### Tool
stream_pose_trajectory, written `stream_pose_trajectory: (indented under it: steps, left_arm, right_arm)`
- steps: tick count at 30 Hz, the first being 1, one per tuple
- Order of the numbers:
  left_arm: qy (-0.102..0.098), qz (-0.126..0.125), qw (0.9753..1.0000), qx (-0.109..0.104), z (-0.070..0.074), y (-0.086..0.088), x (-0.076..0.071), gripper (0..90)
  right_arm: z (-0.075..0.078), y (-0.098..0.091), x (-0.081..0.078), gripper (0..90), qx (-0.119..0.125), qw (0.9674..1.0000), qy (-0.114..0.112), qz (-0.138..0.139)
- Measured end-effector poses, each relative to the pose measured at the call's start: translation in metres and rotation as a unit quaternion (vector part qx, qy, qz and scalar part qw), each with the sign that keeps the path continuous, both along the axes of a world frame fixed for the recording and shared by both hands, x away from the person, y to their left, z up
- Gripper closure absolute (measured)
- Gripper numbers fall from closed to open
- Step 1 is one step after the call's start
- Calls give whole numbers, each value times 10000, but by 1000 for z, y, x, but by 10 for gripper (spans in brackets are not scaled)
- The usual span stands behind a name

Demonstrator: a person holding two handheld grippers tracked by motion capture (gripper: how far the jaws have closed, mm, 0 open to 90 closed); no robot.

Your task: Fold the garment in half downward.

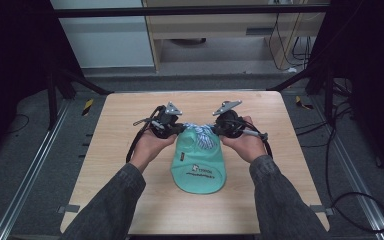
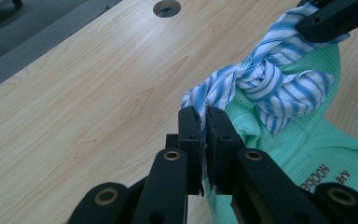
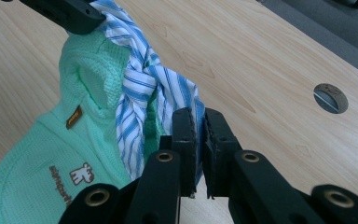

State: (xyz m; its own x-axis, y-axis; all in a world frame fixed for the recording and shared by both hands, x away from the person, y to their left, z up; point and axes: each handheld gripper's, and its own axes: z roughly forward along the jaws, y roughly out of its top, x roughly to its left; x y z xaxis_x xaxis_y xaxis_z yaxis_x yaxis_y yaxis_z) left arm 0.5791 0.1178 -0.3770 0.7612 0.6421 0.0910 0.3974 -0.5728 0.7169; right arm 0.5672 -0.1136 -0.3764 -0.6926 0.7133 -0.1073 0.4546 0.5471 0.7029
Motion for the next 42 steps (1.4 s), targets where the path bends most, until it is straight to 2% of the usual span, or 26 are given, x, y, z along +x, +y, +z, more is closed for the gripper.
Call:
stream_pose_trajectory:
  steps: [6, 7, 11, 15, 22, 25, 33, 38, 42]
  left_arm:
    - [5, 23, 10000, 9, 0, 0, 4, 858]
    - [-7, 51, 10000, -76, 3, 0, 7, 858]
    - [-56, 84, 9999, -93, 6, -2, 12, 857]
    - [8, 58, 10000, -5, 0, -6, 16, 857]
    - [-79, 101, 9998, -117, 1, -12, 22, 856]
    - [-109, 28, 9999, -21, -2, -15, 19, 855]
    - [-143, -22, 9999, 13, -12, -14, 8, 854]
    - [-133, -4, 9999, -37, -17, -10, 3, 852]
    - [-128, 19, 9999, -99, -15, -8, 7, 853]
  right_arm:
    - [0, 1, 4, 843, -43, 10000, -3, -5]
    - [2, 1, 6, 843, -27, 10000, -7, -32]
    - [5, 0, 13, 843, -44, 9999, -33, -88]
    - [-1, 0, 14, 843, -126, 9999, 16, -76]
    - [-1, -6, 23, 843, -114, 9997, -23, -210]
    - [-4, -8, 20, 843, -134, 9997, -26, -208]
    - [-16, -8, 8, 842, -178, 9998, -58, -114]
    - [-19, -5, 2, 842, -186, 9998, -89, -36]
    - [-18, -3, 2, 842, -205, 9997, -118, -34]
